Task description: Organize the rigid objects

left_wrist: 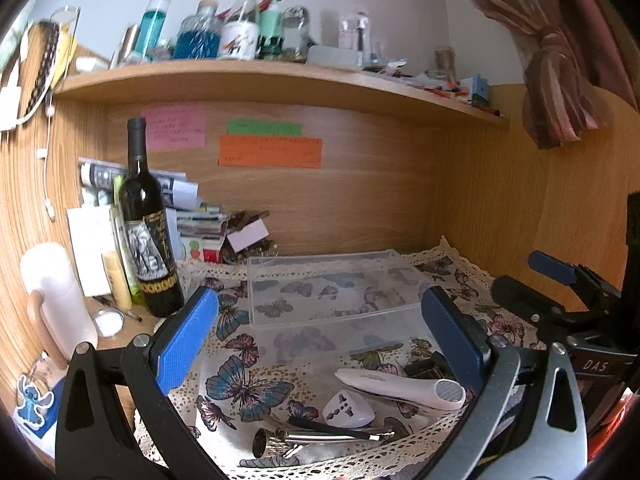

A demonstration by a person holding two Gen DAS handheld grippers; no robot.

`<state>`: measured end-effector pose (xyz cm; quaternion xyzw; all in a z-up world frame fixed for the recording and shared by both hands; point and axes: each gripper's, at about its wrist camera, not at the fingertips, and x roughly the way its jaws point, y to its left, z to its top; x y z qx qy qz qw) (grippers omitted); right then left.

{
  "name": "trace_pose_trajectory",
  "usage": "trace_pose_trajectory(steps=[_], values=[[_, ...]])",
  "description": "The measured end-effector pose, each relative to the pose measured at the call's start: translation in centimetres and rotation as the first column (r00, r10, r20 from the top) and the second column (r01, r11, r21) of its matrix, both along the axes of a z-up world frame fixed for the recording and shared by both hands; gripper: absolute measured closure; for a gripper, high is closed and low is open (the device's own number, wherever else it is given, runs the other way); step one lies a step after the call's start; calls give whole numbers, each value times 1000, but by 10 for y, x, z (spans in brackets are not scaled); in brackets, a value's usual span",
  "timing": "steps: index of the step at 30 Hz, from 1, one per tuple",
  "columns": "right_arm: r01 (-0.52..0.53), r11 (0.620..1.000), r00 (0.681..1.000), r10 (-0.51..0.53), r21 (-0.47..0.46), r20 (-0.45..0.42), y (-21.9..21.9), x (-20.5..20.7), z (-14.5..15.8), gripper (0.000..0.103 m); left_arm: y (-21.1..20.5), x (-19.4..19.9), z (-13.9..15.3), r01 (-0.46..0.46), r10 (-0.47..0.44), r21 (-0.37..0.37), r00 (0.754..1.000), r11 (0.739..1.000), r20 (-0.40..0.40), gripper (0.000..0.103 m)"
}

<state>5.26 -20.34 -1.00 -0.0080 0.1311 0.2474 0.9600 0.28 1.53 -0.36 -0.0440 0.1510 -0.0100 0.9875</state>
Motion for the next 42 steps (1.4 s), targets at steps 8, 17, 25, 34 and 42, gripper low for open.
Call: trace_pose_trajectory(steps=[8,17,25,34,42], values=[[14,999,997,-17,-53,-73,-7,16,-20,19,32,13,-22,-25,17,-69,993,997,-113,20],[-3,994,982,-19,-113,-190,-15,27,-55,33,40,19,-77,-47,36,-30,955,998,-295,35],[-80,990,955,44,-112,-294,-10,25,-84,36,35,11,-107,-17,0,-42,924,999,-382,41],[-167,978,915,108,-122,-390,7,31,-113,36,27,16,-128,4,-20,-38,903,999,-428,45],[-203,969,898,127,-140,-421,25,39,-126,48,30,17,-130,40,-65,-71,909,997,-411,52]])
